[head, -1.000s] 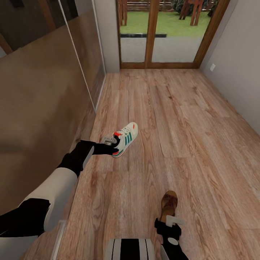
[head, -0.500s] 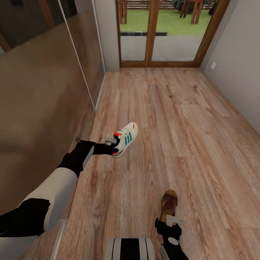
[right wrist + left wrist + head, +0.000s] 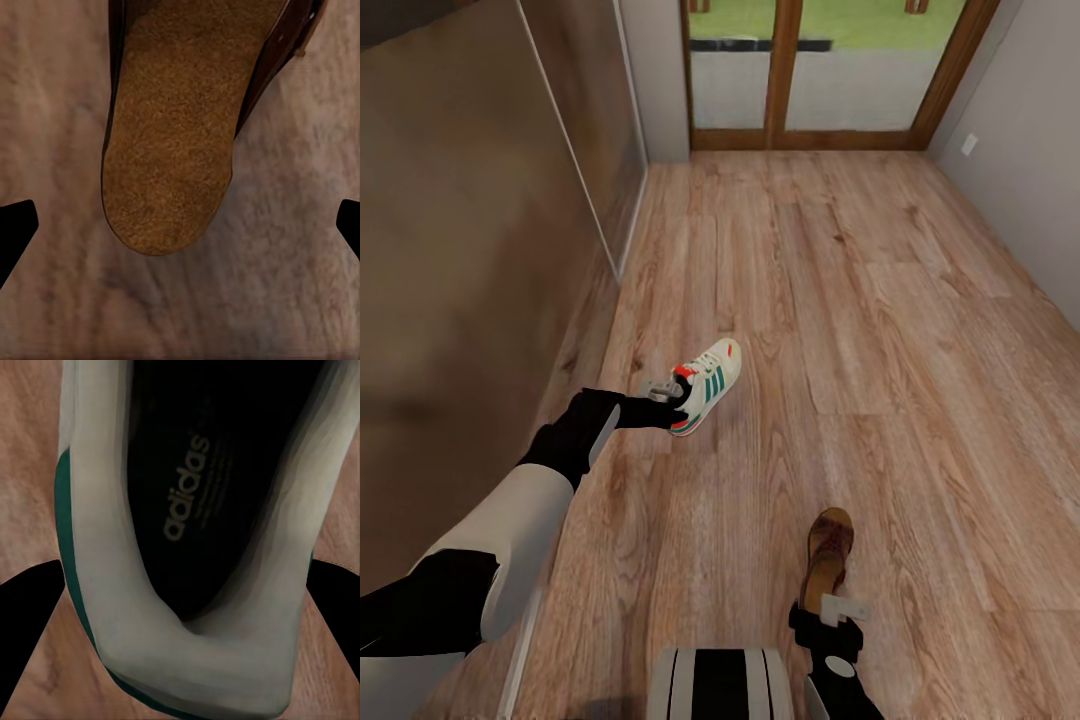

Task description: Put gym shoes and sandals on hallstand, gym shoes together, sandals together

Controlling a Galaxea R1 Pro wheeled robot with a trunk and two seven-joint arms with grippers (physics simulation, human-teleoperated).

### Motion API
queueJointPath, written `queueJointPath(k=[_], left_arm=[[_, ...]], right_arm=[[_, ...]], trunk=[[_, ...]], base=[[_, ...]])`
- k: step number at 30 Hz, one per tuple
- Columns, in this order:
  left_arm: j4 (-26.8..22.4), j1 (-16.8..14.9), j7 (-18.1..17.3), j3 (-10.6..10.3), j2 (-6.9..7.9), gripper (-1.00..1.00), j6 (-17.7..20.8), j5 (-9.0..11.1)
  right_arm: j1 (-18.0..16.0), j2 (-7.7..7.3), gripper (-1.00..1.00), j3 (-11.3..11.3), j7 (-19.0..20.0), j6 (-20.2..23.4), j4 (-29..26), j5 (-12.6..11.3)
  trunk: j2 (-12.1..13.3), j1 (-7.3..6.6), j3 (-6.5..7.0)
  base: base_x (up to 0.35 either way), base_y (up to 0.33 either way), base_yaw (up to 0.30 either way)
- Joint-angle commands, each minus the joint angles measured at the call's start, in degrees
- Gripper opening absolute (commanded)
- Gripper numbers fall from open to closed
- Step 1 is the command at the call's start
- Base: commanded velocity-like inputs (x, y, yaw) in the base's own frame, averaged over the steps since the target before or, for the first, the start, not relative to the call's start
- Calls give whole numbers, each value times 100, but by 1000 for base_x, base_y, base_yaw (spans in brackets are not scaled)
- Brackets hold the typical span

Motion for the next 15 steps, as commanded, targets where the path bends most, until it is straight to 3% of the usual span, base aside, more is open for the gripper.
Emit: queueJointPath(k=[1, 15], left_arm=[[-8, -2, -43, 8, -2, -100, 16, -42], [-12, 4, -42, 2, -7, -100, 3, -42]], right_arm=[[0, 1, 100, 3, -18, 10, -8, -33], [1, 1, 100, 3, -24, 9, -84, -33]], trunk=[[-3, 1, -35], [-22, 37, -448]], base=[[0, 0, 0], [0, 0, 0]])
